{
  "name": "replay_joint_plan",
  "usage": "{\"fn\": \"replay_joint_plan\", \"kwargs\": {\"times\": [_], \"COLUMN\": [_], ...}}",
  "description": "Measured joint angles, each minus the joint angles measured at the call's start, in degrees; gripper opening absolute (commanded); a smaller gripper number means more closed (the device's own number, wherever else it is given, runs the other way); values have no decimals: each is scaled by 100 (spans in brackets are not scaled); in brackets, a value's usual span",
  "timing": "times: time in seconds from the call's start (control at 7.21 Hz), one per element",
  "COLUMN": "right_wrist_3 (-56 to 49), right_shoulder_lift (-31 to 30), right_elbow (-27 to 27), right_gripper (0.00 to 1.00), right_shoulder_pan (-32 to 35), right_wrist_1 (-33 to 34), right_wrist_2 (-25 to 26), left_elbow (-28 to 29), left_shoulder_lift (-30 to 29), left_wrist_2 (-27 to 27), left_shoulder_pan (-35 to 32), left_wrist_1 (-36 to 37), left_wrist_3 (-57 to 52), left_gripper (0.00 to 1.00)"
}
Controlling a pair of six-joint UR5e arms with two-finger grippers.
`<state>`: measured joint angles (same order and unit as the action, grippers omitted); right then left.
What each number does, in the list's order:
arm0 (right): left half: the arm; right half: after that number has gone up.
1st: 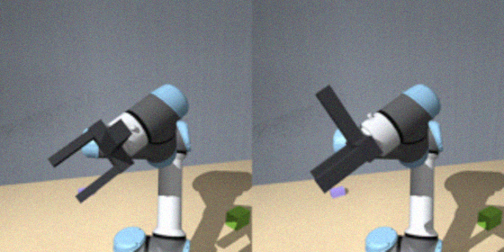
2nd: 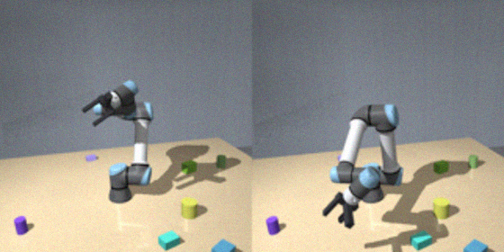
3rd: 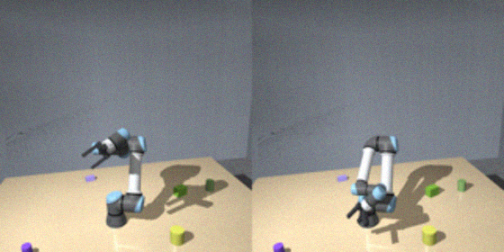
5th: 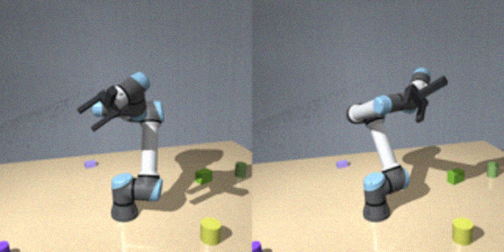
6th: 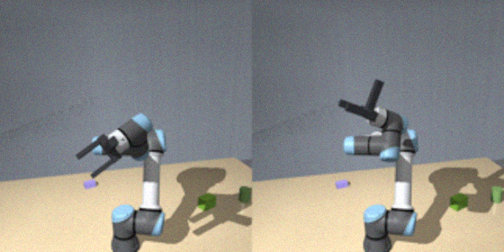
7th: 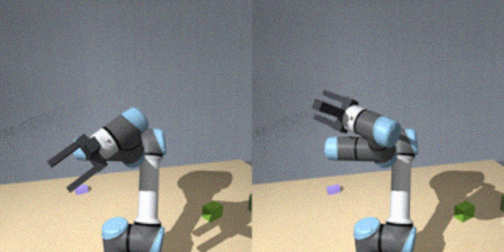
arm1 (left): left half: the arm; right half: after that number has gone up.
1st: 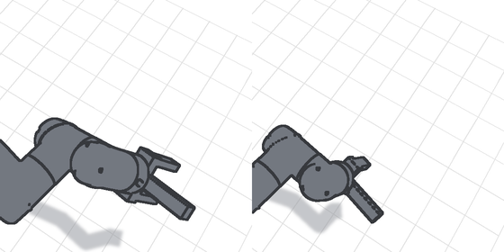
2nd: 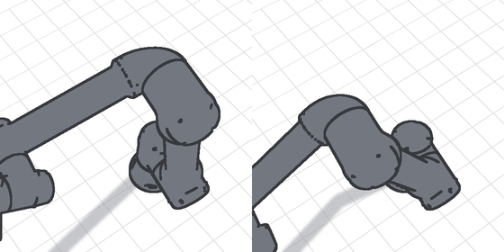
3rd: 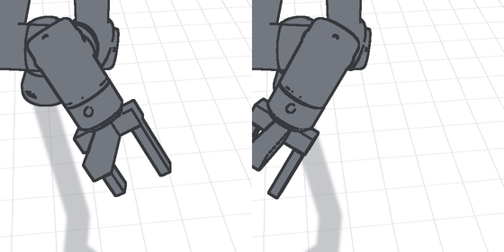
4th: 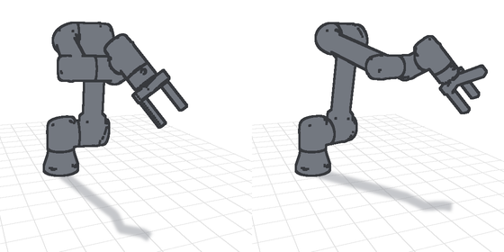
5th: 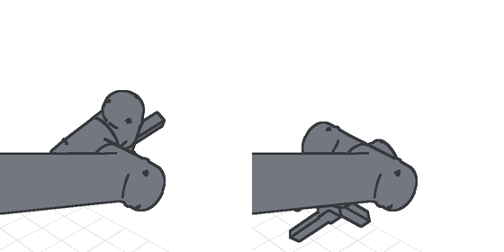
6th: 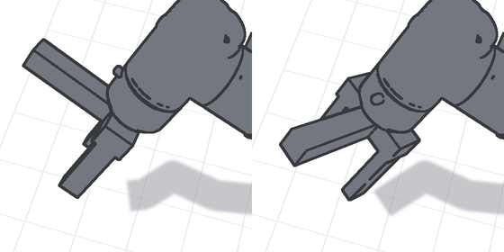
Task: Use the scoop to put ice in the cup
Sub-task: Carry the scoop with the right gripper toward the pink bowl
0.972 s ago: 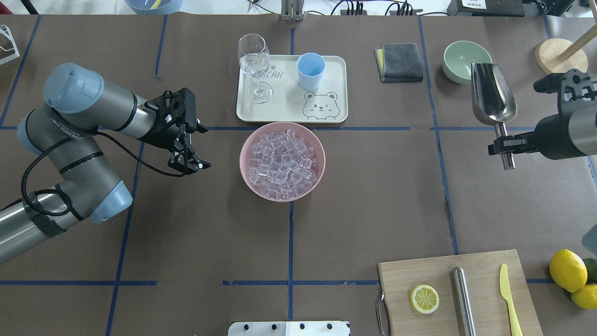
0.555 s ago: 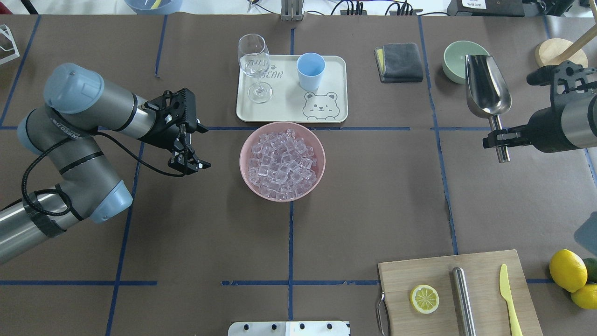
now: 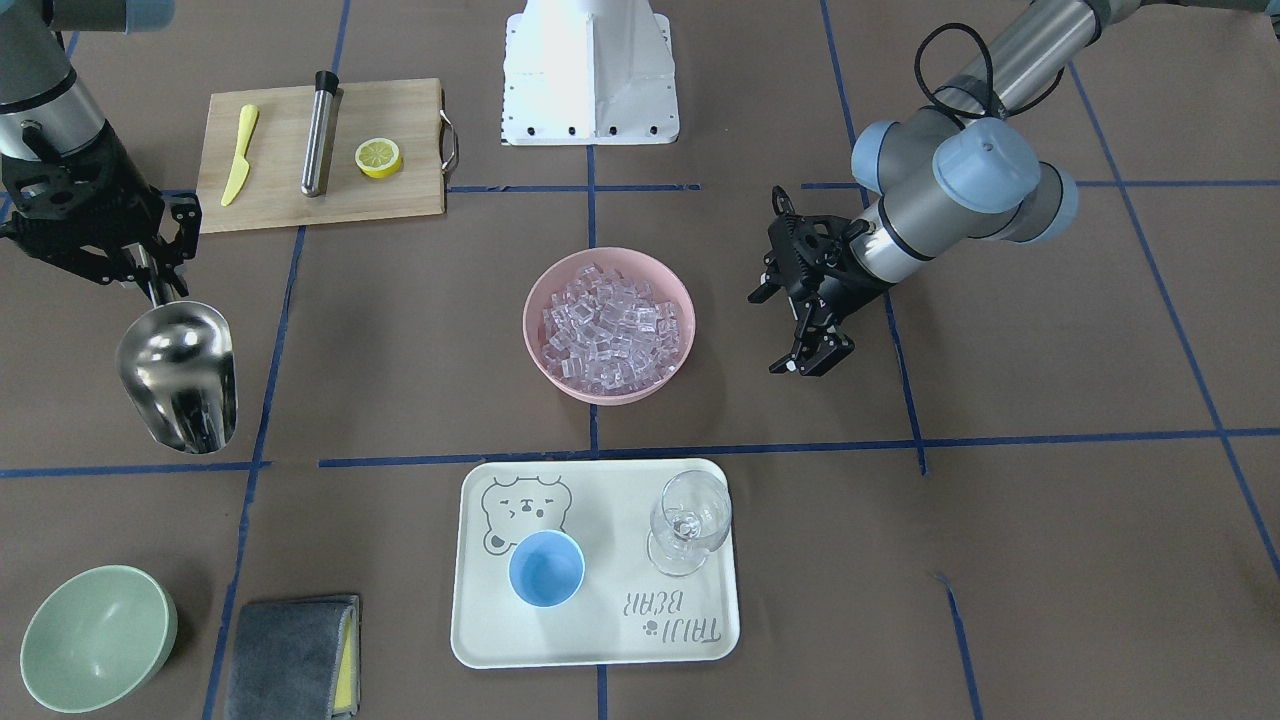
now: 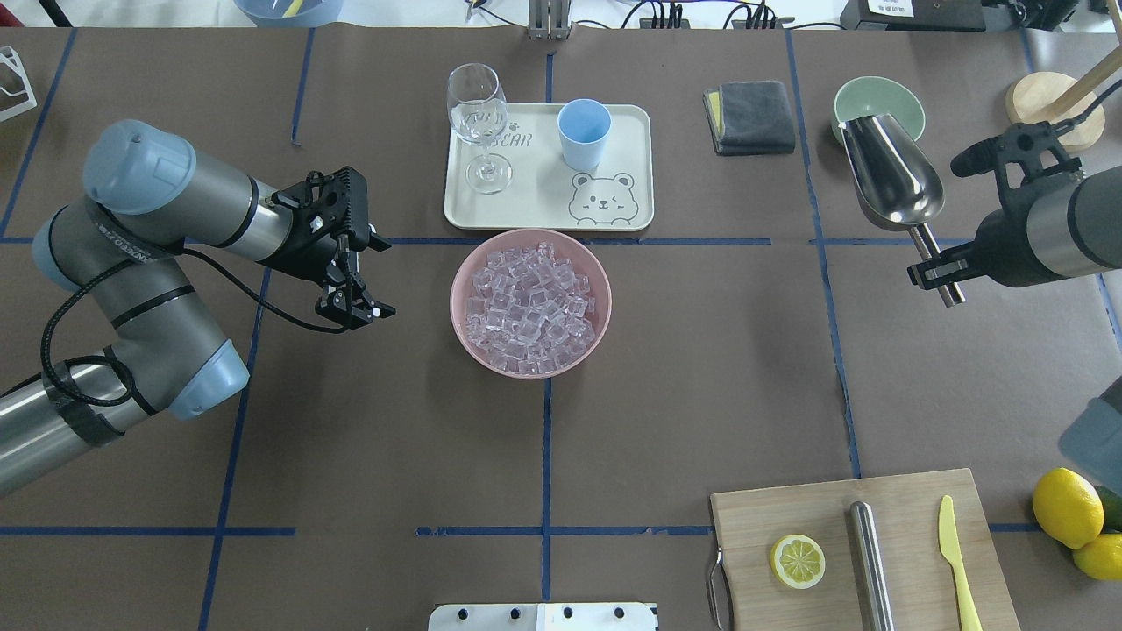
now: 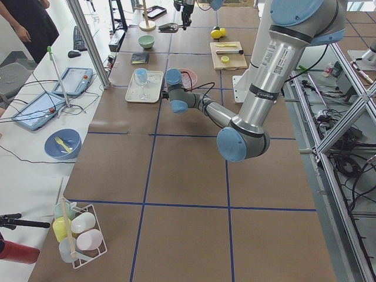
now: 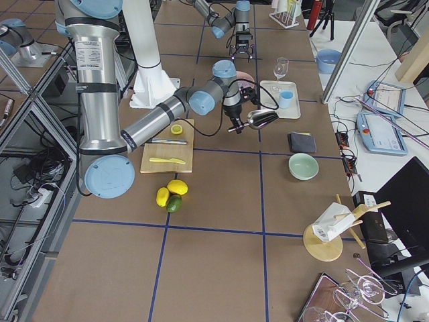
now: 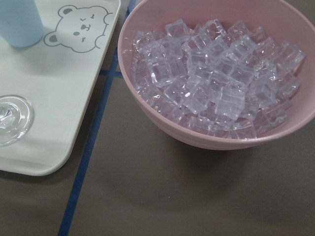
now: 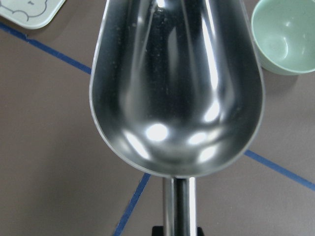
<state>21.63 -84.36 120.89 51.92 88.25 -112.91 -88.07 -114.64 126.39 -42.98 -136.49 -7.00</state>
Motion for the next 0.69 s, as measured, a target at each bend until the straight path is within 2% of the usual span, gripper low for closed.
{"fn": "replay_joint_plan", "kwargs": {"times": [0.14,0.69], "right_wrist_3": [-513,-1562], "right_shoulder_lift": [176,763], "right_elbow": [-15,-223], "right_gripper": [0,0], "right_shoulder_pan": [15,-157], "right_wrist_1": [322,864], "right_wrist_2": [-8,17], "left_elbow": [0,-8], "left_shoulder_lift": [2,-7], "left_wrist_2": [0,0], "left_shoulder_pan": [0,0], "left_wrist_1": [0,0], "left_wrist_3": [-2,-3], "left_gripper": [100,100]}}
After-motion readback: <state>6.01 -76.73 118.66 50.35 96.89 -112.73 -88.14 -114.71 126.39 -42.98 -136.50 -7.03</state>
